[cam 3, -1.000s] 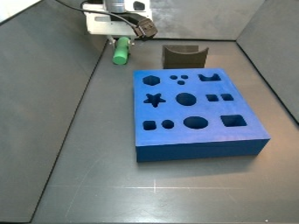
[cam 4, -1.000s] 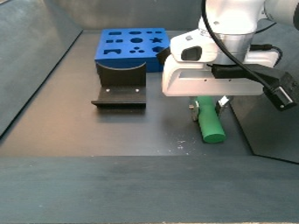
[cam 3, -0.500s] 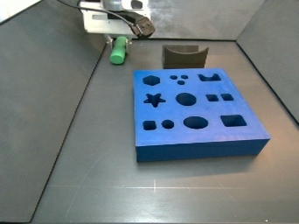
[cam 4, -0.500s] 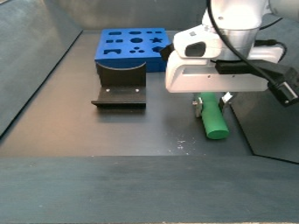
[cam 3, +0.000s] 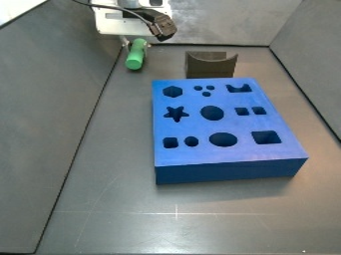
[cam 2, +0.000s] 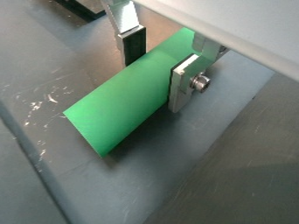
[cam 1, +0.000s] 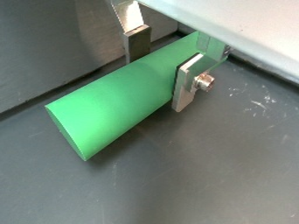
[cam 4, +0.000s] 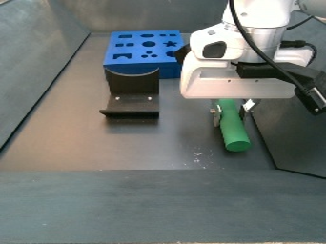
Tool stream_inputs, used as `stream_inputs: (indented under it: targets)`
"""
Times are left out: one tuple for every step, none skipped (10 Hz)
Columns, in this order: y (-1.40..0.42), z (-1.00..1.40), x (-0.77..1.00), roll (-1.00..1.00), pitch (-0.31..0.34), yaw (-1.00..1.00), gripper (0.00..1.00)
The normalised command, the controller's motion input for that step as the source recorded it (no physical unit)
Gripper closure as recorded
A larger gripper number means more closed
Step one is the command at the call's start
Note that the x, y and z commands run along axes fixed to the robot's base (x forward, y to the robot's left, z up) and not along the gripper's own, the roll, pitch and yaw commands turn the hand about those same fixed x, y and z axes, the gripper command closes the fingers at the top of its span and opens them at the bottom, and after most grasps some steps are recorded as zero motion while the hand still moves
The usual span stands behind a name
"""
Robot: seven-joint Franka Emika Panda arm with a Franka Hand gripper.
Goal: Pick up the oval object. Move up. Place the oval object on the fixture. Regrasp the oval object. Move to above the board. Insert the oval object.
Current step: Move up.
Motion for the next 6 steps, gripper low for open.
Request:
stream_inputs:
  targets:
    - [0.0,0.83,0.0,0.0,0.0,0.0,1.0]
    - [0.05,0.78,-0.06,0.0,0.037,0.02,1.0]
    - [0.04,0.7,-0.07,0.02,0.041,0.0,1.0]
    - [0.02,0.55,-0.05,0.04,0.043,-0.01,1.0]
    - [0.01,0.43,-0.04,0.06,0.051,-0.02,1.0]
    - [0.01,0.34,-0.04,0.07,0.061,-0.02,1.0]
